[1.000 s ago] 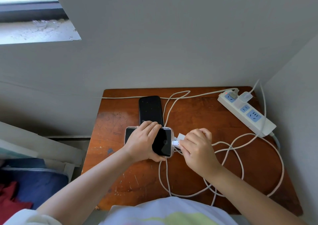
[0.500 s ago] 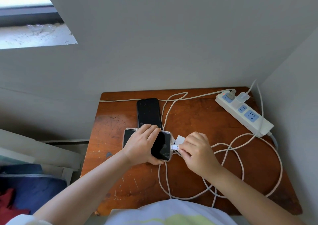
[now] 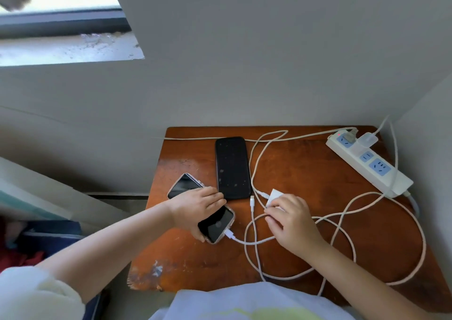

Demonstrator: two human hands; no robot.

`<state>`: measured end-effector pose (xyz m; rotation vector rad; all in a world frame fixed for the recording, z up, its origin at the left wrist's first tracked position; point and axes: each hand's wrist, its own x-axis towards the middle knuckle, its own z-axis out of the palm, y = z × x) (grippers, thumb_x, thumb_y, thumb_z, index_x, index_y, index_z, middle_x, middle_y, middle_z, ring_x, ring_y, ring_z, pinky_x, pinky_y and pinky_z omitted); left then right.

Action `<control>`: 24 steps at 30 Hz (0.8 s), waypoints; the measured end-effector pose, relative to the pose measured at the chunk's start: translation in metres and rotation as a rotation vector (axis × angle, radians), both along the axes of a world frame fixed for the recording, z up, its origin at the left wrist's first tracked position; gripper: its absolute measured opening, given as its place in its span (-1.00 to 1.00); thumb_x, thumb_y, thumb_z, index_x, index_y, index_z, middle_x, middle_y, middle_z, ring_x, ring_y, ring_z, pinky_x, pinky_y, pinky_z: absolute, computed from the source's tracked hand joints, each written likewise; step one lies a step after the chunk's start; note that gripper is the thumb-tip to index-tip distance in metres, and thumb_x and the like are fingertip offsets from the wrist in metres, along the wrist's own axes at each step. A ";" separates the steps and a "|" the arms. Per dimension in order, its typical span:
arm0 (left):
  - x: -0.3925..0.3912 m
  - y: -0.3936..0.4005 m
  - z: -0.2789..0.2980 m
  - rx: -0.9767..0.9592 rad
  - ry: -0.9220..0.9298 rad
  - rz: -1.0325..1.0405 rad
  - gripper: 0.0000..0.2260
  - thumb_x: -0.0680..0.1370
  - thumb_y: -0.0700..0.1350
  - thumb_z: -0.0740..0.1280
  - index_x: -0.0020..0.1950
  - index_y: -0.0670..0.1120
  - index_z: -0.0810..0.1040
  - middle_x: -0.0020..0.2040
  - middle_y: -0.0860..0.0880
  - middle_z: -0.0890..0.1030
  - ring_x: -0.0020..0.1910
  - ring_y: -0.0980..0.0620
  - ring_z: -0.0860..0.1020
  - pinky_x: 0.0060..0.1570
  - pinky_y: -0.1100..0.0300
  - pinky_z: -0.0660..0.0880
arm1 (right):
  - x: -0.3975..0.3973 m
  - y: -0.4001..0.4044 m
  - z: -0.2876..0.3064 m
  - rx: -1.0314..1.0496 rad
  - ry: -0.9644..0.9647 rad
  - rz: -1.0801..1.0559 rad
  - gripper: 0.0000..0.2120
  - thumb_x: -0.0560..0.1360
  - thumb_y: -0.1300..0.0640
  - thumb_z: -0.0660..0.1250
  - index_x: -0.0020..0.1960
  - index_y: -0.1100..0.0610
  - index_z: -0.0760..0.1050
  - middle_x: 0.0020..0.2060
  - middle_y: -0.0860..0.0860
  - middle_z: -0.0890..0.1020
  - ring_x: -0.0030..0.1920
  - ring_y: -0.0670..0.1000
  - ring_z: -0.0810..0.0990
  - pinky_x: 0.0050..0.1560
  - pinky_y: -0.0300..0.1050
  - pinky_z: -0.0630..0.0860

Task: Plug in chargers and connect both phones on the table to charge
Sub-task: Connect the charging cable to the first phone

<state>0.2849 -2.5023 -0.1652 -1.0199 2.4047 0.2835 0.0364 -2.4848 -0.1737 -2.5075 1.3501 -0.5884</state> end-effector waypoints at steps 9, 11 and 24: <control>0.030 -0.019 0.003 0.088 -0.149 -0.163 -0.30 0.48 -0.07 0.33 0.46 -0.21 -0.01 0.48 -0.20 0.11 0.45 -0.13 0.03 0.41 0.07 -0.03 | 0.041 0.009 -0.006 0.156 0.250 -0.197 -0.75 0.28 0.18 0.53 -0.05 0.19 0.64 0.04 0.19 0.65 0.15 0.21 0.55 0.18 0.27 0.39; 0.028 -0.027 0.006 0.101 -0.157 -0.218 -0.28 0.44 -0.12 0.39 0.45 -0.21 0.04 0.48 -0.20 0.14 0.45 -0.14 0.06 0.40 0.06 0.02 | 0.047 0.011 -0.011 0.214 0.328 -0.216 -0.71 0.47 0.09 0.34 0.15 0.15 0.54 0.29 0.15 0.48 0.37 0.16 0.31 0.38 0.19 0.18; 0.044 -0.056 0.008 -0.035 -0.150 -0.363 -0.27 0.40 -0.21 0.42 0.45 -0.13 0.08 0.49 -0.12 0.13 0.47 -0.06 0.01 0.41 0.09 -0.06 | 0.063 0.038 -0.018 0.243 0.273 -0.391 -0.67 0.47 0.06 0.33 0.20 0.15 0.52 0.33 0.16 0.44 0.40 0.18 0.26 0.39 0.17 0.12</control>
